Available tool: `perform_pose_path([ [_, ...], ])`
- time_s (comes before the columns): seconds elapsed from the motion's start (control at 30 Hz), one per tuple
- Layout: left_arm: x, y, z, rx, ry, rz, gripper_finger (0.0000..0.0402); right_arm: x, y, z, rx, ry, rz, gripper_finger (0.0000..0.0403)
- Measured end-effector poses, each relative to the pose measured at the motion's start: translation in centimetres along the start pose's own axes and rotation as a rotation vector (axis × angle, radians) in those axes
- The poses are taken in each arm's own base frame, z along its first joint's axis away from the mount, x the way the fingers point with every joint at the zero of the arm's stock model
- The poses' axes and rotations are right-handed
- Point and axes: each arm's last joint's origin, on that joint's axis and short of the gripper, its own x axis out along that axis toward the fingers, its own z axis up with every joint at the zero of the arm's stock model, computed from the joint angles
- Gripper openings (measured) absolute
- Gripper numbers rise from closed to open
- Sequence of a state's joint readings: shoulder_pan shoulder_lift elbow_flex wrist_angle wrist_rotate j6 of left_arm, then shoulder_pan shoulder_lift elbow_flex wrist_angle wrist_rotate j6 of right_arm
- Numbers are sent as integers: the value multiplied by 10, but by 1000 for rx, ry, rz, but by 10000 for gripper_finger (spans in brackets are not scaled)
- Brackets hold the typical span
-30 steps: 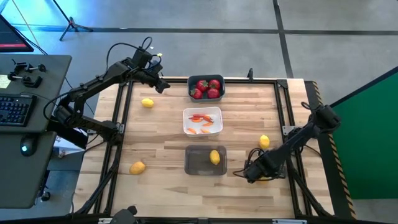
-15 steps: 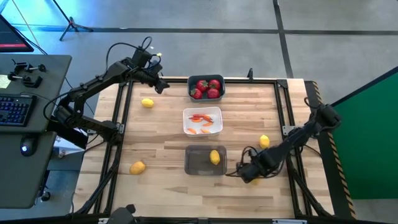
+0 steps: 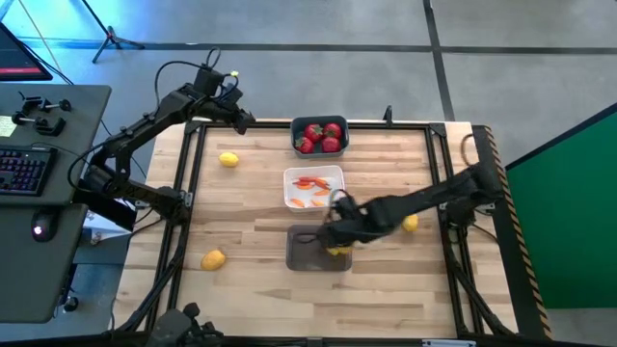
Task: Sort produce into baskets
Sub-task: Put the yellow lemon into the black bin
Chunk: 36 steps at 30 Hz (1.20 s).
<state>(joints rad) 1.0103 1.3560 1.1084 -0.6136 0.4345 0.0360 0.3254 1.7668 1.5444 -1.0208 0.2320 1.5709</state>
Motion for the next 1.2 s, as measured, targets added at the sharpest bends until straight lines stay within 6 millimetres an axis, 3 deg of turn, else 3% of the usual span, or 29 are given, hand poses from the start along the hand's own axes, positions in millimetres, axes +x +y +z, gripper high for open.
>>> perform_pose_path([
  [0.1, -1, 1, 2, 5, -20, 4, 54, 21, 21, 11, -170, -4, -19, 169],
  [0.23, -1, 1, 4, 17, -44, 5, 52, 46, 40, 14, -529, 63, -18, 169],
  [0.37, -1, 1, 5, 23, -53, 5, 52, 64, 43, 10, -822, 164, -2, 168],
  [0.47, -1, 1, 6, 24, -55, 5, 52, 67, 40, 8, -939, 224, 22, 168],
  [1.0, -1, 1, 5, 23, -54, 6, 52, 86, 33, -1, -1036, 324, 124, 168],
  [1.2, -1, 1, 5, 20, -46, 5, 52, 90, 34, -2, -1036, 320, 128, 241],
])
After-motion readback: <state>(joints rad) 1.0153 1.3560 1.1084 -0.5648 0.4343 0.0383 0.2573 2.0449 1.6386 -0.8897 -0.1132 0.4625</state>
